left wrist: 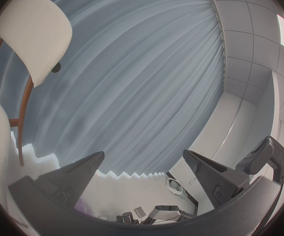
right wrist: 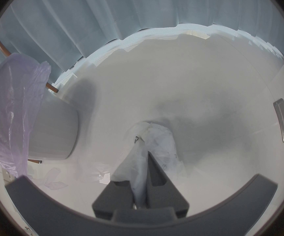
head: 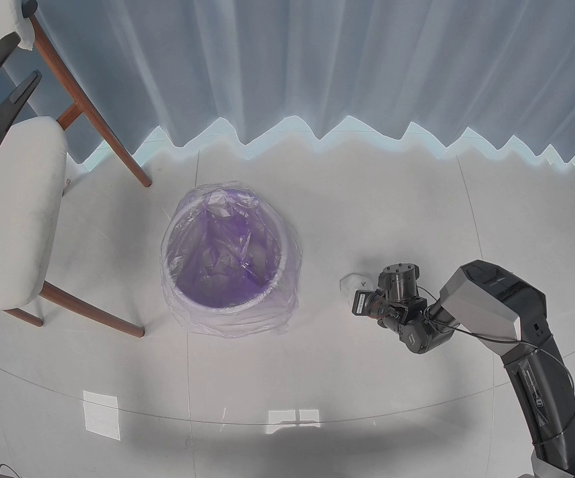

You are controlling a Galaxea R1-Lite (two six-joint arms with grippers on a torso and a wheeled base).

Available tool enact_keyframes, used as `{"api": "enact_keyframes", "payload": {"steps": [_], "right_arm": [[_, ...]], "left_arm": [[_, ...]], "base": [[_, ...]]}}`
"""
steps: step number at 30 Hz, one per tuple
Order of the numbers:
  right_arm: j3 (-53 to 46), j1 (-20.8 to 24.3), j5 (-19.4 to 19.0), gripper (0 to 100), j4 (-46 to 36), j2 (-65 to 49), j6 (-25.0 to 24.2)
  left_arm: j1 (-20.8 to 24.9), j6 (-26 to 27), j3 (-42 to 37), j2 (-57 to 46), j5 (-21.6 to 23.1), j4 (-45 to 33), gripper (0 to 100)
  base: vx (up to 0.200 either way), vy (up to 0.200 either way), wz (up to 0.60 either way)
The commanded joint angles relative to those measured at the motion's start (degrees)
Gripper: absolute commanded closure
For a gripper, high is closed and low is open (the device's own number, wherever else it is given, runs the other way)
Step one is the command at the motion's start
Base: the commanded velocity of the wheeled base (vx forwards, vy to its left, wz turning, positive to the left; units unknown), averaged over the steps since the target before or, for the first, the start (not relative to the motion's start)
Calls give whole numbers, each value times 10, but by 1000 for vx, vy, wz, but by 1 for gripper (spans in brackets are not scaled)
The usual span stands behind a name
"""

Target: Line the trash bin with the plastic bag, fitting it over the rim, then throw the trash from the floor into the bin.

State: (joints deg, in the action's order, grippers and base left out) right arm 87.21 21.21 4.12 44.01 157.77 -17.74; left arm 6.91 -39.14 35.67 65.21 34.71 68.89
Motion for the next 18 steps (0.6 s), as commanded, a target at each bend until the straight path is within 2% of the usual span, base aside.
{"api": "enact_keyframes", "payload": {"steps": [1, 8, 12, 16, 18], "right_arm": [[-50, 1, 1, 100, 20, -64, -11], [-299, 31, -5, 100, 136, -296, -89], [-449, 59, -53, 100, 216, -462, -165], [-507, 63, -81, 100, 238, -571, -198], [-508, 59, -86, 100, 238, -590, -207]], "left_arm": [[3, 0, -3, -2, 1, 0, 0], [5, 0, -15, 4, 15, -1, 0], [6, -1, -33, 10, 48, -2, 0], [6, -1, -41, 44, 54, -2, 0], [6, 1, -44, 67, 53, 1, 0]], "base": [[0, 0, 0], [0, 0, 0], [0, 0, 0], [0, 0, 0], [0, 0, 0]]}}
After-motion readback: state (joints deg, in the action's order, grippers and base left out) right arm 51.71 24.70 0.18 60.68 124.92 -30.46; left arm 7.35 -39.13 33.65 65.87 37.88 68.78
